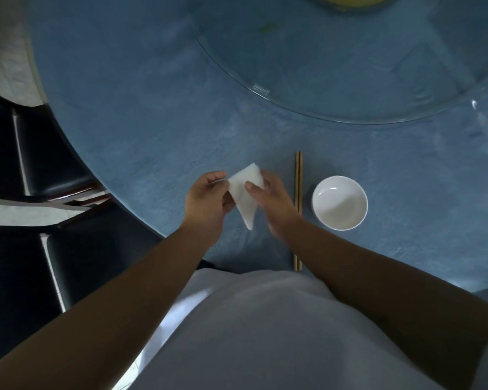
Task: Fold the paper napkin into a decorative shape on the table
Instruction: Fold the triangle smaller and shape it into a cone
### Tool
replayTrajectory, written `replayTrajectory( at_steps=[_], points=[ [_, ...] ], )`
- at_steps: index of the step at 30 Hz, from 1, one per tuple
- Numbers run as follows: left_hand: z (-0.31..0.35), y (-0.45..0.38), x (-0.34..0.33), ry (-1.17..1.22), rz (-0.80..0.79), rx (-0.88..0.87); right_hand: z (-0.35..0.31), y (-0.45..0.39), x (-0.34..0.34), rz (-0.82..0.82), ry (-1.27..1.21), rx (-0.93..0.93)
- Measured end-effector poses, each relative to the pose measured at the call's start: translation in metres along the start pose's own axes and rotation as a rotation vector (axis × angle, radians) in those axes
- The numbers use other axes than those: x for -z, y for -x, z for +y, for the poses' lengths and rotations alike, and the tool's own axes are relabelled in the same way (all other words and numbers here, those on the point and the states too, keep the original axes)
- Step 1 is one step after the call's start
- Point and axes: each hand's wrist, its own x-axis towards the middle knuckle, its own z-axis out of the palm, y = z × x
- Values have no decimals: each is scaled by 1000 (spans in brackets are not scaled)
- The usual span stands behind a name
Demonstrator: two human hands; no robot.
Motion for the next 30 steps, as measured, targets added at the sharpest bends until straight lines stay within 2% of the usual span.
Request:
replayTrajectory(
  at_steps=[2,5,8,11,14,17,19,23,30],
  points=[
    [-1,5,5,127,-48,59,-2,1,-2,-111,-169,-131],
    [-5,10,13,208,-63,101,-1,5,-3,-132,-240,-372],
    [-13,15,23,172,-85,139,6,6,-3,-75,-307,-329],
    [-20,20,32,145,-108,257,5,10,-1,-55,-64,-154],
    [-19,17,36,21,-217,378,0,17,2,-92,201,-97],
    [-12,11,32,-159,-433,374,-2,25,6,-193,448,-33],
    [-10,8,25,-211,-479,346,-2,29,7,-206,537,17],
    [-13,5,13,-325,-309,237,-1,33,9,-129,511,15],
    [2,3,-1,-372,-135,65,14,44,21,-80,468,-22]
  ],
)
